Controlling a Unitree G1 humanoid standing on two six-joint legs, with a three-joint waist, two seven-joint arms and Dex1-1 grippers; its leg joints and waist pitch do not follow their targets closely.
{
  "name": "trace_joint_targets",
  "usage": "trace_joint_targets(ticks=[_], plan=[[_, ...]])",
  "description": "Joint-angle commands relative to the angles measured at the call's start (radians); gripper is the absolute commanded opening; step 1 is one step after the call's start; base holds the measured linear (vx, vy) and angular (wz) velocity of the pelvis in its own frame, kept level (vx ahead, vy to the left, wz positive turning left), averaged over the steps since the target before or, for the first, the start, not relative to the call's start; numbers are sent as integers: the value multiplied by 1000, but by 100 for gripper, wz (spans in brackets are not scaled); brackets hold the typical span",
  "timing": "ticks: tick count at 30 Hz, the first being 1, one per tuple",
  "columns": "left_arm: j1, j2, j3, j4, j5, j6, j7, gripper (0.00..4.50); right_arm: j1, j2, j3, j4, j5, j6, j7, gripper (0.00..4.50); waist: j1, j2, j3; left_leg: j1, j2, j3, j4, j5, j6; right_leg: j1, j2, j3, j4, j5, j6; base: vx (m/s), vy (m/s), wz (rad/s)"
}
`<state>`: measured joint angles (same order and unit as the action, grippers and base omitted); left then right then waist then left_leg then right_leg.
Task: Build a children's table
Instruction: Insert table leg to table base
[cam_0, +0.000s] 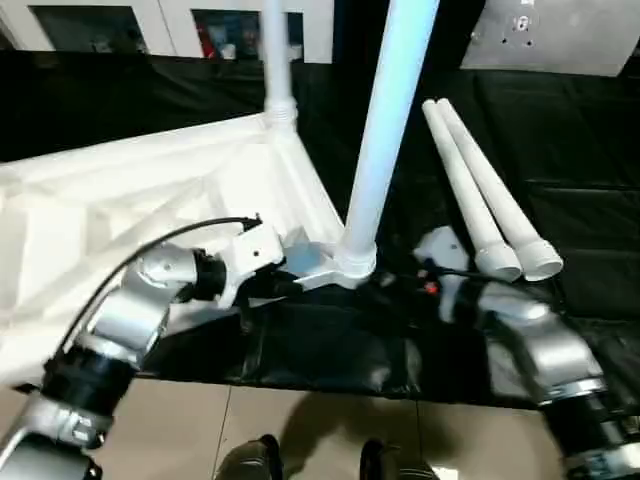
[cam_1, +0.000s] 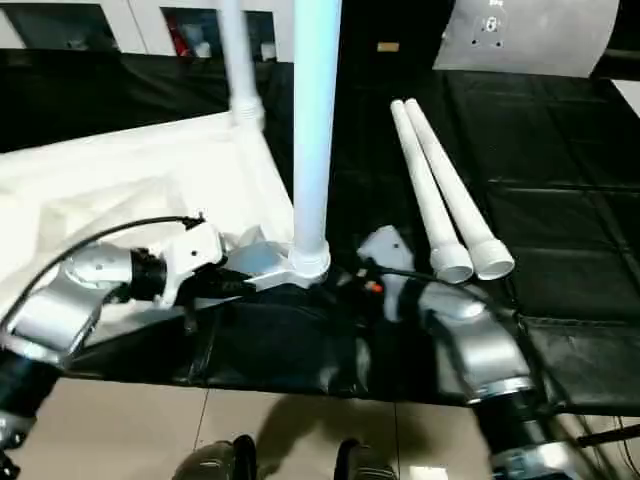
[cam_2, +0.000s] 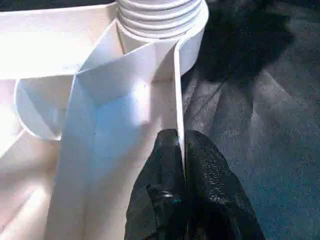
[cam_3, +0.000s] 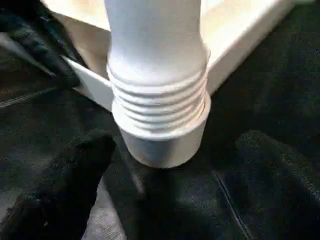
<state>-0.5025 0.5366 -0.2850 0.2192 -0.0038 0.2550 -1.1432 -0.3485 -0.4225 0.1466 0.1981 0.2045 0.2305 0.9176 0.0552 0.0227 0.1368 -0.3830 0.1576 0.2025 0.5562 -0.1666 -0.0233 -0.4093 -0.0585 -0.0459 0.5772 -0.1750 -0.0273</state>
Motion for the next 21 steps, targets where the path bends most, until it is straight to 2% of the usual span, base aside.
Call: trace_joint_targets(ticks=[1,4,5,10,11,12,13,14,15,16,17,18,19,20,21], plan=[[-6,10,-55,44,24,-53,-61,0,-12,-20,1,-24,15,-11,48,447,-2,4,-68,26,78,-34,-56,-178,89,47,-91,53,-58,-181,-244,0,0,0],[-31,19,-70,98,29,-105,-97,0,-40,-32,-2,-11,28,-16,85,447,1,6,-70,27,79,-34,-55,-184,80,47,-90,53,-57,-178,-249,0,0,0],[-38,23,-77,111,29,-121,-117,0,-54,-34,0,-5,34,-21,104,447,1,6,-74,26,78,-35,-53,-175,82,49,-90,51,-53,-158,-256,0,0,0],[-66,31,-106,155,41,-189,-170,0,-97,-31,30,32,31,-41,164,447,5,7,-76,26,80,-32,-49,-147,91,49,-92,52,-45,-105,-275,0,0,0],[-68,30,-106,155,40,-190,-172,0,-106,-24,32,41,34,-38,171,447,-22,-17,-63,119,-30,19,-26,-251,44,94,-42,120,-18,203,-390,0,0,0],[-70,29,-106,158,40,-192,-173,0,-108,-22,33,43,36,-38,174,447,5,-7,-48,26,44,-31,-67,-294,45,65,-58,28,-70,-309,-244,0,0,0],[-75,25,-108,169,37,-202,-180,0,-122,-14,37,61,36,-39,183,447,15,11,-46,69,56,-32,-54,-374,12,33,-83,44,-87,-488,-196,0,0,0],[-78,22,-109,173,37,-206,-182,0,-133,-9,42,77,31,-43,189,447,0,1,-53,61,71,-44,-58,-359,9,44,-101,54,-88,-529,-192,0,0,0],[-82,16,-113,181,37,-214,-184,0,-148,-3,53,103,22,-52,201,447,5,4,-62,48,81,-45,-68,-294,10,54,-100,56,-79,-434,-197,0,0,0],[-82,16,-113,181,37,-215,-184,0,-149,-3,54,104,22,-52,202,447,3,3,-64,51,83,-42,-67,-268,14,47,-95,57,-72,-365,-212,0,0,0],[-83,14,-114,185,37,-218,-185,0,-152,-2,57,110,20,-54,206,421,5,6,-67,51,83,-35,-63,-225,26,46,-91,58,-61,-243,-245,0,0,0],[-87,11,-115,196,37,-228,-187,0,-159,-4,71,126,8,-67,219,421,6,3,-75,44,80,-32,-55,-164,47,52,-92,57,-46,-130,-273,0,0,0],[-87,11,-115,196,37,-228,-187,0,-159,-4,71,126,8,-67,219,408,7,3,-78,39,79,-32,-51,-128,62,56,-91,56,-38,-74,-285,0,0,0],[-89,9,-114,200,38,-232,-187,0,-165,-1,76,136,3,-73,224,408,11,2,-83,34,79,-31,-44,-70,94,58,-92,55,-26,21,-301,0,0,0],[-90,9,-114,203,39,-235,-187,0,-169,2,77,142,2,-74,227,383,14,-1,-84,27,76,-29,-38,-42,121,59,-92,55,-20,75,-310,0,0,0]])
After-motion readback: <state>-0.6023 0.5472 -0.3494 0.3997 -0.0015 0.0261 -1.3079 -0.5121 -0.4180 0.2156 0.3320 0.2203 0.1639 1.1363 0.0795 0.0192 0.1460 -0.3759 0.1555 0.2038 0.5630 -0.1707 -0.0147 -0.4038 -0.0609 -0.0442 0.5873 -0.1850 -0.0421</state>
